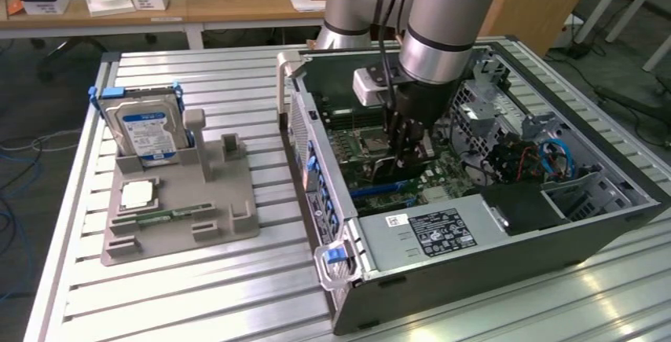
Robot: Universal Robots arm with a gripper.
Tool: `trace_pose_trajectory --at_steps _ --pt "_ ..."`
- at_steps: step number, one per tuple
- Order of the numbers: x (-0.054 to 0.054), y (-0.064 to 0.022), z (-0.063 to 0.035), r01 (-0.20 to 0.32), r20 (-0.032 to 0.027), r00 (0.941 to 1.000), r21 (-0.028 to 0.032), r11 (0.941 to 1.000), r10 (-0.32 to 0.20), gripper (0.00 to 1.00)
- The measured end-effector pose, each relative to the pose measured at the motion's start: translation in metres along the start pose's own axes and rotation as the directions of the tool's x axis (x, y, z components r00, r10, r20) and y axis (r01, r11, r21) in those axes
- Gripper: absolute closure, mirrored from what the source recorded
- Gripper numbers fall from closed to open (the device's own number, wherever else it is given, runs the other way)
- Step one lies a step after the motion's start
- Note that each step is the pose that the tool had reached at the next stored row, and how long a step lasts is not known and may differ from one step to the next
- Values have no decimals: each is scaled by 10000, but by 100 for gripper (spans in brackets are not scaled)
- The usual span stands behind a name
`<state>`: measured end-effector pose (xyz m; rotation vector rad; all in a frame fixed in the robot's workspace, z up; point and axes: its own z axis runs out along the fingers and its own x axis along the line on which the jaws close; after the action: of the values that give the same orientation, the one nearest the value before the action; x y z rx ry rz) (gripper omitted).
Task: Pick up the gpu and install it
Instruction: 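Insert the gpu into the slot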
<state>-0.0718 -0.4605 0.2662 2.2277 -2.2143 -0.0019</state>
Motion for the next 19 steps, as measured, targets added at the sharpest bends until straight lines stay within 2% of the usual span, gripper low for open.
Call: trace_pose_trajectory --at_steps 10,15,19 --pt "-1 25 10 0 0 10000 0 10000 0 74" --pt "-1 -33 17 0 1 10000 1 10000 0 74" --pt "-3 -37 26 -1 1 10000 0 10000 1 74"
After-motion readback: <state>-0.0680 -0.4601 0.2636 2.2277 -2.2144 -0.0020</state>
